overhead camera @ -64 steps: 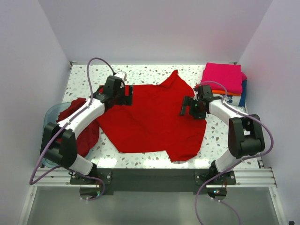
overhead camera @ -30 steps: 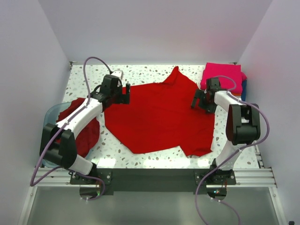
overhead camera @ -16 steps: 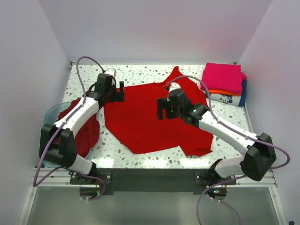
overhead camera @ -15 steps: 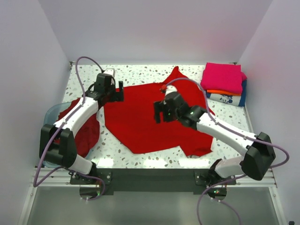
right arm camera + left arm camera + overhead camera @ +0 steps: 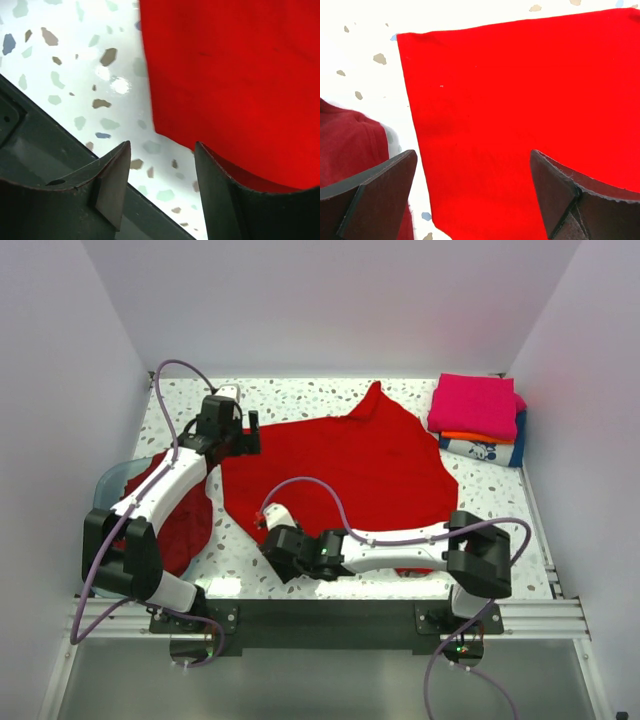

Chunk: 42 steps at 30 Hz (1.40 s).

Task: Fold and stack the t-shirts
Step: Flatten the tshirt out

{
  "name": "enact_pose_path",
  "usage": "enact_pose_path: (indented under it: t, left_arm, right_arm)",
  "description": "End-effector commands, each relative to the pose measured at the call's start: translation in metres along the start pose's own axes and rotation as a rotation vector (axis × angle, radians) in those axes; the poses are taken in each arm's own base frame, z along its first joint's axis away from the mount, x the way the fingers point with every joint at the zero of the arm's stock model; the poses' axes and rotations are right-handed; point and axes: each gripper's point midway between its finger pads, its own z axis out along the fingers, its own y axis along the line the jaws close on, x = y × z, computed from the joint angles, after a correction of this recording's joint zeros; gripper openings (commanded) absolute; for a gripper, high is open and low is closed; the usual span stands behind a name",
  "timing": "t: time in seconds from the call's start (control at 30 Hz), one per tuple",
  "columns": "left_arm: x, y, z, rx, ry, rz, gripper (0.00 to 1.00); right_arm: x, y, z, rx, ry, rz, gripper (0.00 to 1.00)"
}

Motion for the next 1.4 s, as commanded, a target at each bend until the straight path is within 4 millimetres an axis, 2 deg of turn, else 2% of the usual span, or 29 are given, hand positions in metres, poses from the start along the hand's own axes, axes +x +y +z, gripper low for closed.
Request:
enact_pose_path:
  t: [0.0, 0.23, 0.47, 0.6, 1.07, 1.13, 1.17, 1.2, 1.27, 1.37]
  left_arm:
    - [-0.021, 0.001, -0.006, -0.002, -0.067, -0.037, 1.0]
    - [-0.021, 0.001, -0.007, 0.001, -0.066, -0.036, 1.0]
    - [-0.021, -0.001, -0.007, 0.012, -0.064, -0.037, 1.0]
    - [-0.021, -0.001, -0.007, 0.012, -0.065, -0.036, 1.0]
    - [-0.02, -0.003, -0.008, 0.021, -0.062, -0.035, 1.0]
    - [-0.02, -0.003, -0.007, 0.023, -0.06, -0.036, 1.0]
    - [-0.019, -0.003, -0.007, 0.023, -0.058, -0.038, 1.0]
    - [-0.018, -0.003, -0.007, 0.024, -0.057, -0.036, 1.0]
    - [-0.019, -0.005, -0.008, 0.032, -0.058, -0.037, 1.0]
    - [-0.021, -0.006, -0.01, 0.04, -0.063, -0.039, 1.0]
  right_arm:
    - [-0.032, 0.021, 0.003, 0.006, -0.111, 0.036, 0.56]
    - [-0.025, 0.033, 0.021, 0.004, -0.089, 0.011, 0.48]
    - [-0.012, 0.029, 0.035, 0.044, -0.05, 0.001, 0.4]
    - [-0.003, 0.026, 0.042, 0.064, -0.023, -0.007, 0.31]
    - [-0.003, 0.012, 0.051, 0.162, -0.026, -0.032, 0.36]
    - [0.001, 0.012, 0.057, 0.17, -0.01, -0.042, 0.32]
    - [0.003, 0.012, 0.058, 0.172, -0.005, -0.043, 0.26]
    - [0.002, 0.013, 0.059, 0.166, -0.007, -0.036, 0.11]
    - [-0.002, 0.016, 0.057, 0.148, -0.013, -0.024, 0.0]
    - [-0.018, 0.016, 0.045, 0.136, -0.04, -0.008, 0.0]
